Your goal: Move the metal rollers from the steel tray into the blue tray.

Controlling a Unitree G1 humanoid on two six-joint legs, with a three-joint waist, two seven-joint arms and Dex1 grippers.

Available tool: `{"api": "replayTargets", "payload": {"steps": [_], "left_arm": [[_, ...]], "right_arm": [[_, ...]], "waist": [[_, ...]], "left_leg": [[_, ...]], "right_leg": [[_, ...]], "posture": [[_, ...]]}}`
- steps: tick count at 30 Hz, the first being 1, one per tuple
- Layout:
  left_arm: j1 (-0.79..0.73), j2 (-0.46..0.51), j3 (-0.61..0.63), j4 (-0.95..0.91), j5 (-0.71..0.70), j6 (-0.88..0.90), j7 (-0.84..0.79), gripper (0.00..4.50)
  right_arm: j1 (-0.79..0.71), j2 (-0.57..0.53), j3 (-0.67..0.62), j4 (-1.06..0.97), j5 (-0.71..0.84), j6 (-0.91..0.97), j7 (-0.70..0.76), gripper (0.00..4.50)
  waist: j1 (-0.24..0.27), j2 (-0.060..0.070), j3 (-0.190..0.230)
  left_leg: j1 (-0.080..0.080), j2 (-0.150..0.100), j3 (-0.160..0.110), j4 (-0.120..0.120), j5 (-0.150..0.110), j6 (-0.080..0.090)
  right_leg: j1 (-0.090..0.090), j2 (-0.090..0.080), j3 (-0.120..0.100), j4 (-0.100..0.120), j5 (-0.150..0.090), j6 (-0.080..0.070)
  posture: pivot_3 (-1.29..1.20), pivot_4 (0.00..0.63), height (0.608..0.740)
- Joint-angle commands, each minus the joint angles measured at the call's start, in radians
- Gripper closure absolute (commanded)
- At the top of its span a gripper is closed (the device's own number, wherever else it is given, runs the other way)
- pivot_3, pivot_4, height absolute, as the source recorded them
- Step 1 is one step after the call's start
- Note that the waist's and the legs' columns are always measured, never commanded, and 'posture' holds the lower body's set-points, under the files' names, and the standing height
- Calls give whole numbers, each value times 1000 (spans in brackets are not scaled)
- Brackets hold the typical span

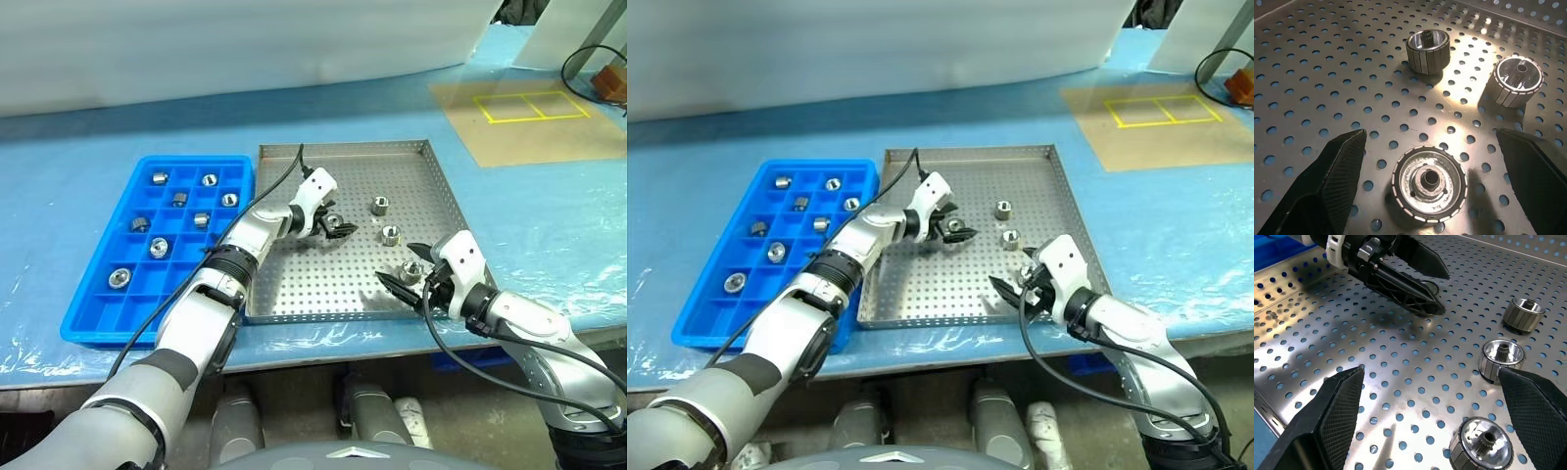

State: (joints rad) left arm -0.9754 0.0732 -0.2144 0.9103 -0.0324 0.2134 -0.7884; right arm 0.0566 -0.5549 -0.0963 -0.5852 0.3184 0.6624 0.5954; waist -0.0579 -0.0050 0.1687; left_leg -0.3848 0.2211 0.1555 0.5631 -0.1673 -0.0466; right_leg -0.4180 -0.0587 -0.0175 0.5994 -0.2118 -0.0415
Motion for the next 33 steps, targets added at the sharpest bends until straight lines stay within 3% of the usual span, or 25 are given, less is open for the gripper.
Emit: {"api": "replayTargets", "payload": {"steps": [1, 6, 7, 10, 15, 23, 33], "left_arm": [[-36, -8, -4, 23, 25, -9, -3, 28], [-45, -10, -3, 51, 49, -9, 14, 28], [-45, -11, -3, 52, 54, -9, 18, 198], [-41, -11, -3, 49, 64, -10, 26, 918], [-26, -9, 3, 23, 63, 4, 40, 2725], [51, 7, 39, -157, 23, 96, 71, 2764], [283, 8, 154, -716, -44, 326, 281, 2764]], "right_arm": [[16, -3, -30, -59, 18, -3, -20, 0], [27, -3, -29, -65, 19, -6, -33, 0], [27, -4, -28, -66, 20, -6, -35, 0], [21, -6, -25, -60, 21, -7, -37, 0], [-1, -12, -13, -43, 21, -9, -27, 0], [-82, -17, 30, 28, 17, -29, 17, 0], [-254, -6, 144, 208, -1, -99, 122, 0]], "waist": [[-10, 0, 0], [-17, 0, 0], [-18, 0, 0], [-18, 0, 0], [-18, 0, 0], [-13, 0, 0], [2, 1, 0]], "left_leg": [[0, 0, 0, 0, 0, 0], [0, 0, 0, 1, 0, 0], [0, 0, 0, 1, 0, 1], [0, 0, 0, 1, -1, 1], [-1, 0, 0, 1, -1, 3], [1, 0, 0, 0, -1, 7], [1, 1, 0, -1, -1, 7]], "right_leg": [[0, 0, 0, 0, 0, 0], [0, 0, 0, -1, 0, 0], [1, 0, 0, -1, 0, 1], [1, 0, 0, -1, 0, 1], [2, 0, 0, -3, 1, 1], [6, -1, -1, -10, 2, 2], [7, -1, -3, -10, 2, 1]], "posture": [[-616, 150, 740], [-627, 150, 740], [-627, 150, 740], [-627, 150, 740], [-588, 150, 740], [-487, 150, 740], [-289, 150, 740]]}}
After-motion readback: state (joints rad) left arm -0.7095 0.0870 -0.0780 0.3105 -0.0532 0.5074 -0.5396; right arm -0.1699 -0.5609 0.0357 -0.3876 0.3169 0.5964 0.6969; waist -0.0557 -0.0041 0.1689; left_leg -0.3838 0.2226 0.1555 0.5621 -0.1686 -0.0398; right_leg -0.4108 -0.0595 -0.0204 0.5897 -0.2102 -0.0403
